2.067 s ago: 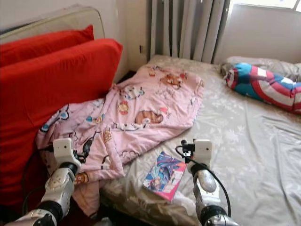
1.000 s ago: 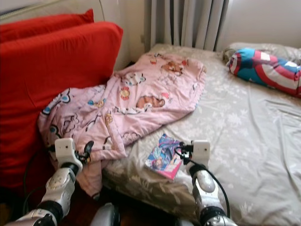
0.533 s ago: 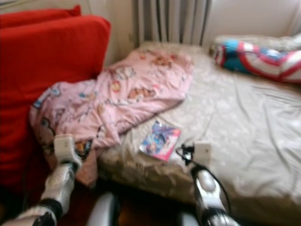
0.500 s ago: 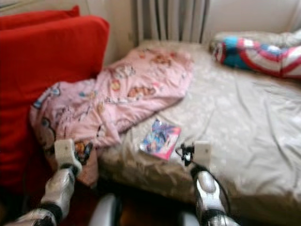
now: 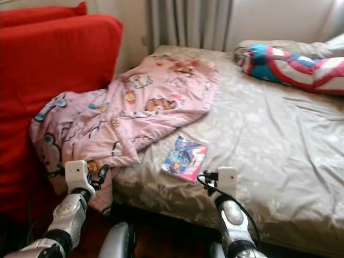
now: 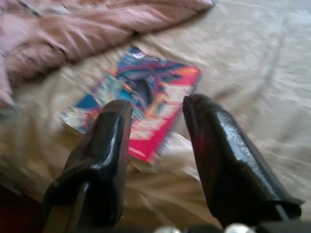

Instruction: Clean up the room

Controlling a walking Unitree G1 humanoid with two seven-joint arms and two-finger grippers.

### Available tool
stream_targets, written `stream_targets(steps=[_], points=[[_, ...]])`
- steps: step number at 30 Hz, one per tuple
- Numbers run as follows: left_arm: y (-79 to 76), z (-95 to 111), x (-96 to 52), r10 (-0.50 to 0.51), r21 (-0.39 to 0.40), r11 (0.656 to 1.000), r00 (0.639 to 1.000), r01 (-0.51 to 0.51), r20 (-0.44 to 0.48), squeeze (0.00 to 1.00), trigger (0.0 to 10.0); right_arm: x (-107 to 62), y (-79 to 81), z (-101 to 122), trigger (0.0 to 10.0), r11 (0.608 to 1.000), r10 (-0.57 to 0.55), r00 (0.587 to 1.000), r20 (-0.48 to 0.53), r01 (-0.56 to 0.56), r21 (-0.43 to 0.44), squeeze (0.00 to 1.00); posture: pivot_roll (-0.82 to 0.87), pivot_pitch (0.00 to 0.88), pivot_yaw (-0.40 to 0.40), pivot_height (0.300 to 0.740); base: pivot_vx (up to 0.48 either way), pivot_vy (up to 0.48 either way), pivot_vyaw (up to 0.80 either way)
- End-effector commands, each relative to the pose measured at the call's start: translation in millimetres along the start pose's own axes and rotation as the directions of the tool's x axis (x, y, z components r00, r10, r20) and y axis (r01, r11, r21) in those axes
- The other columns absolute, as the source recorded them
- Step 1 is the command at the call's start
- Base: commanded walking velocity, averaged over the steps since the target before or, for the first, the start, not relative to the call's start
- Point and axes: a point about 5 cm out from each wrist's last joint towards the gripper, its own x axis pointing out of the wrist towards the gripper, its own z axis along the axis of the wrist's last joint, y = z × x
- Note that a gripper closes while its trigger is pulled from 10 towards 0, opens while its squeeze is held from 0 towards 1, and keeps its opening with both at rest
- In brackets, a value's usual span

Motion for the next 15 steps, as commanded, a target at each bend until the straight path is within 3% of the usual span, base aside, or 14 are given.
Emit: stream_targets(steps=[1, 15], points=[[-8.2, 2.9, 3.3, -0.022, -0.007, 1.0, 1.0, 0.022, 0.004, 0.0, 10.0, -2.4, -10.9, -1.2, 10.0, 1.0, -0.029, 1.0, -0.011, 0.029, -0.004, 0.0, -0.01, 0.0, -0.007, 0.597, 0.326, 0.0, 0.0], [-8.2, 1.4, 2.9, -0.028, -0.01, 1.0, 1.0, 0.028, -0.006, 0.0, 10.0, -4.5, -16.8, -5.3, 10.0, 0.999, -0.051, 0.998, -0.043, 0.05, -0.008, 0.0, -0.01, 0.0, -0.008, 0.597, 0.329, 0.0, 0.0]])
